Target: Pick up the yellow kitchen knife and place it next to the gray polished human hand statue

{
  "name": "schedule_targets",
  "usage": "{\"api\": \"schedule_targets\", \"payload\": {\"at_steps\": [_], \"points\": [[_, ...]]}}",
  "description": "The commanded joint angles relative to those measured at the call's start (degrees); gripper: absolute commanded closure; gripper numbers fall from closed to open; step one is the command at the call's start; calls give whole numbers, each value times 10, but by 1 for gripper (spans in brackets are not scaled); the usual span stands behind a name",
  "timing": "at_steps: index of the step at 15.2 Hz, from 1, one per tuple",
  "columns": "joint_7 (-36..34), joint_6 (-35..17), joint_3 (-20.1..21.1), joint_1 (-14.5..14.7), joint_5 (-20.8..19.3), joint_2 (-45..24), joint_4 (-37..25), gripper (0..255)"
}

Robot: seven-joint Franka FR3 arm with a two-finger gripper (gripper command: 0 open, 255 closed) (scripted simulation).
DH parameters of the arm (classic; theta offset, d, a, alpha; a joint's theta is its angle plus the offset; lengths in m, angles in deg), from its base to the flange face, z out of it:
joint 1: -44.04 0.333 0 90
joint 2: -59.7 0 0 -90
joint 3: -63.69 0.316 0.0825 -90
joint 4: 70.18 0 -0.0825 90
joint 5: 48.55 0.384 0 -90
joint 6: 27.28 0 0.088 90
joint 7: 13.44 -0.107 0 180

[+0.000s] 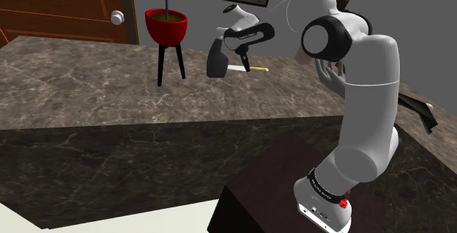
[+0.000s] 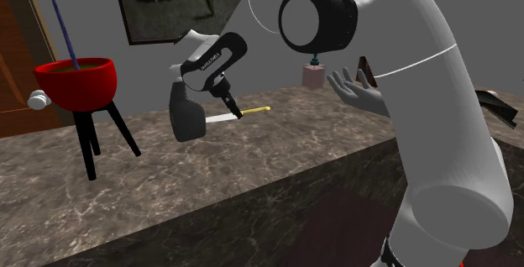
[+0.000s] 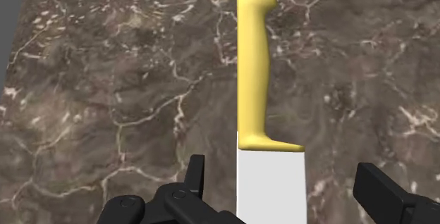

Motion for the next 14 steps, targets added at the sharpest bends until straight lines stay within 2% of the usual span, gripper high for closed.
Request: {"api": "schedule_targets", "payload": {"at_steps": [1,9,10,14], "points": [[-1,-17,-2,-5,-2,-6,8,0],[-1,-17,-2,-5,-2,-6,8,0],[-1,-17,-2,-5,-2,-6,8,255],[-1,-16,-2,-5,-3,-4,11,255]]}}
